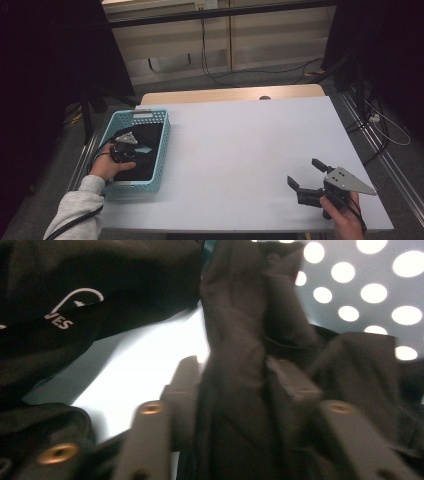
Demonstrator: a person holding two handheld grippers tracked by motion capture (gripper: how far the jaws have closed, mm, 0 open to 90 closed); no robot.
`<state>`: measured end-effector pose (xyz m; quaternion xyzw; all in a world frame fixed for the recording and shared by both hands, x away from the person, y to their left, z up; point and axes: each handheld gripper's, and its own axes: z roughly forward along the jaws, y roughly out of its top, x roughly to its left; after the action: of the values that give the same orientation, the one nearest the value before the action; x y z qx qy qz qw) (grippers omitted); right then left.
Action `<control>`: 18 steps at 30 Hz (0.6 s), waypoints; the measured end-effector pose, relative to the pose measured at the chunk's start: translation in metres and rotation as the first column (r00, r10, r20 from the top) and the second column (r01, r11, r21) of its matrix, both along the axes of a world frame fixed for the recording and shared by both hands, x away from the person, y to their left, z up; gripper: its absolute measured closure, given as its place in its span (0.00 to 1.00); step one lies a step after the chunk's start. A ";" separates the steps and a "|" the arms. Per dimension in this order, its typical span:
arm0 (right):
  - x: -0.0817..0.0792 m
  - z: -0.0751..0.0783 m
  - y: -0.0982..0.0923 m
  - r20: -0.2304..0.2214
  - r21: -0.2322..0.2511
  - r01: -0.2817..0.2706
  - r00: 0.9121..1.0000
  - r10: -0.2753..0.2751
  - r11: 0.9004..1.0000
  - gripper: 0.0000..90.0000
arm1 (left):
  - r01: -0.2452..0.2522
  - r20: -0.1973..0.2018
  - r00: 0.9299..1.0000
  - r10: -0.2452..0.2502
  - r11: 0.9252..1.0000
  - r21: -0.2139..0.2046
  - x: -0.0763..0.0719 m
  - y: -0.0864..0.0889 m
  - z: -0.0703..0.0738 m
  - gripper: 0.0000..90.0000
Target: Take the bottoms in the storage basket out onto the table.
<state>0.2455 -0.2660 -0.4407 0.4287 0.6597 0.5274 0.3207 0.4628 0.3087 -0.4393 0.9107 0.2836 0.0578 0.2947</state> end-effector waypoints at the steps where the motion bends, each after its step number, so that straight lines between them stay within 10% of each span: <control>1: 0.000 0.000 0.000 0.000 -0.001 0.001 1.000 -0.001 1.000 0.03 | -0.004 -0.011 1.000 0.004 1.000 -0.005 0.000 -0.001 0.000 0.72; 6: 0.000 0.000 0.000 -0.001 0.000 0.003 1.000 -0.003 1.000 0.03 | -0.031 -0.029 0.999 0.031 0.999 -0.029 0.001 -0.005 0.000 0.92; 18: 0.001 0.000 -0.001 0.000 0.001 0.004 1.000 -0.004 1.000 0.03 | -0.118 0.044 0.991 0.123 0.988 -0.099 0.013 0.001 0.040 0.95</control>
<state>0.2461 -0.2665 -0.4409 0.4301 0.6586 0.5272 0.3214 0.4761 0.3102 -0.3992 0.8750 0.3331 0.0844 0.3410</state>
